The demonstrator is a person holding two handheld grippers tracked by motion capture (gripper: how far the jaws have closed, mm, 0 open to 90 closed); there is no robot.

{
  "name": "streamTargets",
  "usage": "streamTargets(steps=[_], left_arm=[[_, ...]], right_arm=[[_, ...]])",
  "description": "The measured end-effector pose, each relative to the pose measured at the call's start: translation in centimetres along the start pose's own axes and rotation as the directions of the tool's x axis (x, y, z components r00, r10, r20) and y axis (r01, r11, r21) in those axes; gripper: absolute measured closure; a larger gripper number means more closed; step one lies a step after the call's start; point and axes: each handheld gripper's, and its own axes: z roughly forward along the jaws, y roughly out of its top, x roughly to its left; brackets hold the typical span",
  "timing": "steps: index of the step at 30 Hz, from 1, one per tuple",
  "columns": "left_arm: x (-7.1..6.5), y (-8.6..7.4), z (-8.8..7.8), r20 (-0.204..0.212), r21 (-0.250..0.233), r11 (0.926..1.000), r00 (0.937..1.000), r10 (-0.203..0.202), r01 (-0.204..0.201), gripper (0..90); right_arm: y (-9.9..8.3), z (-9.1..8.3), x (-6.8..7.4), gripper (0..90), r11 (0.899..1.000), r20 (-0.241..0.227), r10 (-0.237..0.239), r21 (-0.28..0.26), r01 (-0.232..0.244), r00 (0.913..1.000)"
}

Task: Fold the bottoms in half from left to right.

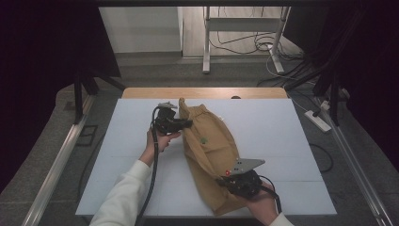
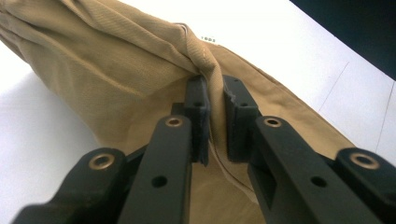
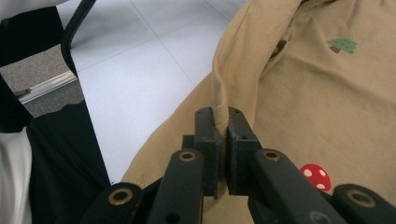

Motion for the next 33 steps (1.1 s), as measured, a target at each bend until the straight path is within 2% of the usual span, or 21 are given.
streamTargets(steps=[11, 33], left_arm=[[-0.7, 0.6, 1.3, 0.018, 0.013, 0.9999, 0.9998, 0.003, -0.004, 80.5], [-1.8, 1.4, 3.5, 0.007, 0.063, 0.9978, 0.9998, 0.020, -0.021, 80.5]], right_arm=[[-0.7, -0.8, -0.3, 84.9, 1.000, 0.014, 0.011, -0.001, -0.011, 0.9998], [-1.9, -1.8, -0.8, 84.8, 0.999, 0.038, 0.031, 0.009, -0.032, 0.9988]])
